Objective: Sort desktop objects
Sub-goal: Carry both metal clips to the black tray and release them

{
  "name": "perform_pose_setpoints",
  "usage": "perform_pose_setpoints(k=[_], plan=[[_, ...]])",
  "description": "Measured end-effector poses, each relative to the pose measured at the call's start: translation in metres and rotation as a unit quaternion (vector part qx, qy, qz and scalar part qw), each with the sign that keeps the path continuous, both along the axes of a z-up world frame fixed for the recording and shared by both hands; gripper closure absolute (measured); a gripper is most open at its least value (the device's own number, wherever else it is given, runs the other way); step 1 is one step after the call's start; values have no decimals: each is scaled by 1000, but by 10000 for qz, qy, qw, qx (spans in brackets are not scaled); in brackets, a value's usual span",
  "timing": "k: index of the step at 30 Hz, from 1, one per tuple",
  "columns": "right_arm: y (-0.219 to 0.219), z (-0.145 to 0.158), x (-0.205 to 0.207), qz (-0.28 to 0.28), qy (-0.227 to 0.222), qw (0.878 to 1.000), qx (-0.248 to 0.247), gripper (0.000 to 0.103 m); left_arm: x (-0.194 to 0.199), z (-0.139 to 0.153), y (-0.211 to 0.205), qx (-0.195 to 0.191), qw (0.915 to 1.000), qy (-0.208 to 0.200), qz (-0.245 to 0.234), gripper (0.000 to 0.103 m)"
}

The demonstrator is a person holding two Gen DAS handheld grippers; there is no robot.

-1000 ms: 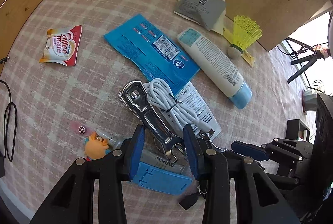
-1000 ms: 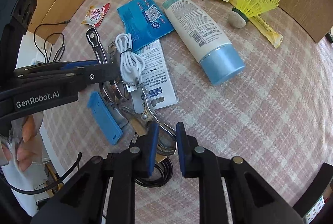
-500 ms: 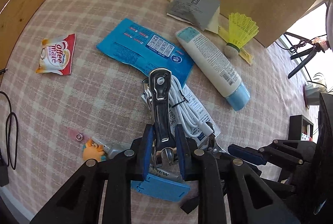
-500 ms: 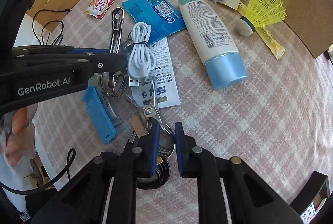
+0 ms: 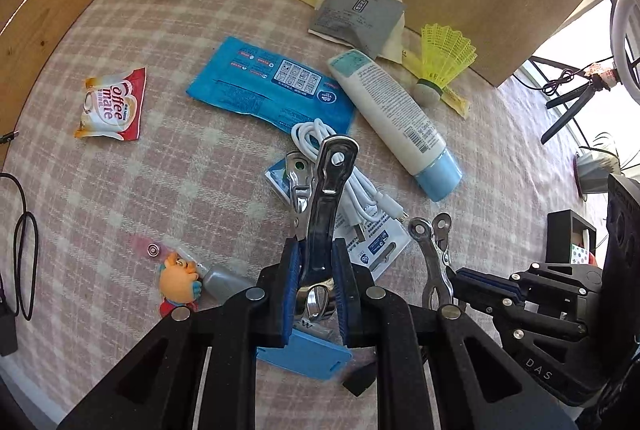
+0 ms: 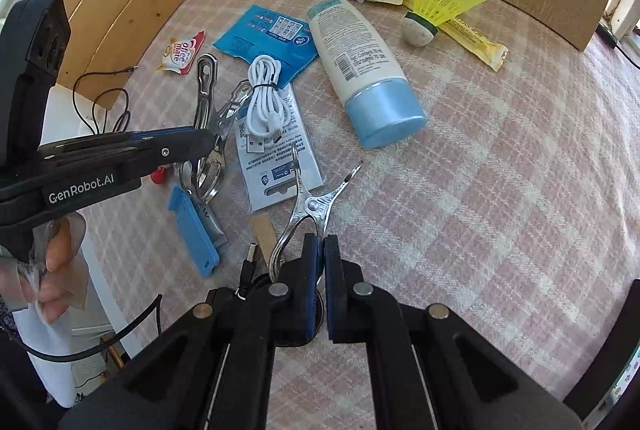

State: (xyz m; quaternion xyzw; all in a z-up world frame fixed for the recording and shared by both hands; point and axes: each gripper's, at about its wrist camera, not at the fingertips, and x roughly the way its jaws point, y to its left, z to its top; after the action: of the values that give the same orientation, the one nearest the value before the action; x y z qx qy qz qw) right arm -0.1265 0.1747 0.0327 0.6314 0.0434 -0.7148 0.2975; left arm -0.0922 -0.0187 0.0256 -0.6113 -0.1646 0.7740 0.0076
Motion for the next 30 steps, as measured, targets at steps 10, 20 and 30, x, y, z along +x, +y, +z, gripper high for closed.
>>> perform_pose_setpoints(k=[10, 20, 30], plan=[[53, 27, 31, -407, 258, 9982, -344, 99, 9, 32, 41, -23, 9991, 269, -321, 88], [117, 50, 64, -1135, 586, 9911, -383, 99, 30, 64, 118, 101, 9931, 510, -1050, 88], [236, 67, 119, -2300, 764, 9694, -399, 99, 44, 78, 243, 372, 9739, 565, -2167, 88]])
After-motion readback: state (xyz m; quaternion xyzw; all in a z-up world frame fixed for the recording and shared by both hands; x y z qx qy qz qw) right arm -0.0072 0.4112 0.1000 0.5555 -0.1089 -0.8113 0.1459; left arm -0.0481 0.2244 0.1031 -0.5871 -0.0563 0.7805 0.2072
